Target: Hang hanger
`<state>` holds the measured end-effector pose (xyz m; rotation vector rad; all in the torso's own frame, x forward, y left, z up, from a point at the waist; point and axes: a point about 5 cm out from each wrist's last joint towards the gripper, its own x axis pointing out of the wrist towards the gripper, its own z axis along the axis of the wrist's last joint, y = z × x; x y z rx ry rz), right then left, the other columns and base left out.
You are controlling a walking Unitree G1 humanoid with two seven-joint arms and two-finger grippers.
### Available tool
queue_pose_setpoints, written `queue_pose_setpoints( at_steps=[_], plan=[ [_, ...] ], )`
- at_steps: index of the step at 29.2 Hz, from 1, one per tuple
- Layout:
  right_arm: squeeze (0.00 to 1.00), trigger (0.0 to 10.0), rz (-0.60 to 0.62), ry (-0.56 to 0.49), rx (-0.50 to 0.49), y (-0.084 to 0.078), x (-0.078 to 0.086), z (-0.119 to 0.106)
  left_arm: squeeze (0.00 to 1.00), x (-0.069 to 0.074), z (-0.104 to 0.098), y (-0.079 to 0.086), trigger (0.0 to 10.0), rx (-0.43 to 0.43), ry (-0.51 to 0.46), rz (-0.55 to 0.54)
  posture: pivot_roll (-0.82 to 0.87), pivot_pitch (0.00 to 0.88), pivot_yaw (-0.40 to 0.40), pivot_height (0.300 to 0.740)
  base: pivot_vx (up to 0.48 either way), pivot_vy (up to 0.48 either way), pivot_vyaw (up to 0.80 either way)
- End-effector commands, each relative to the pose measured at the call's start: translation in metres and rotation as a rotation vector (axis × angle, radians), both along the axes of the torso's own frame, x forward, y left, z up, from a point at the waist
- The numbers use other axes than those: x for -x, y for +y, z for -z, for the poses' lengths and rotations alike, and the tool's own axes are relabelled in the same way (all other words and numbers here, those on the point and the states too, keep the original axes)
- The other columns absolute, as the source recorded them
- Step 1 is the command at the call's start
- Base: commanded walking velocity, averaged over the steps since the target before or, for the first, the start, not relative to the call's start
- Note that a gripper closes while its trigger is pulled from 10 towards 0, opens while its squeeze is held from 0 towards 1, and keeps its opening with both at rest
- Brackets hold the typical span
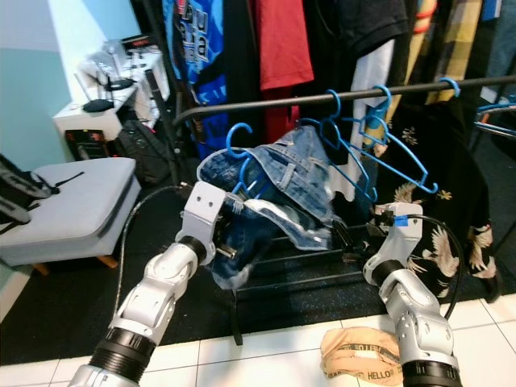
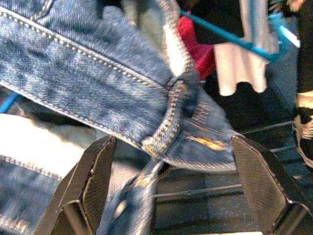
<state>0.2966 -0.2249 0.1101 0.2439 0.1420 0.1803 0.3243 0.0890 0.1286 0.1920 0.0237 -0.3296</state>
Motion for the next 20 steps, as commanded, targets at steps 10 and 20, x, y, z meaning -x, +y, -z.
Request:
queue_pose_setpoints(
  at_steps=[10, 20],
  plan=[
    [0.0, 10.0, -0.01, 0.008, -0.02, 0.005, 0.001, 0.002, 0.0, -0.004, -0.008, 0.003, 10.0, 0.042, -0.023, -0.026, -0.1, 0.0, 0.068, 0.74, 0.0, -0.42, 0.0],
    [0.0, 10.0, -0.01, 0.011, -0.018, 0.006, 0.0, 0.003, 0.0, -0.009, -0.01, 0.014, 10.0, 0.047, -0.031, -0.111, -0.09, 0.0, 0.066, 0.74, 0.0, -0.083, 0.0]
  ],
)
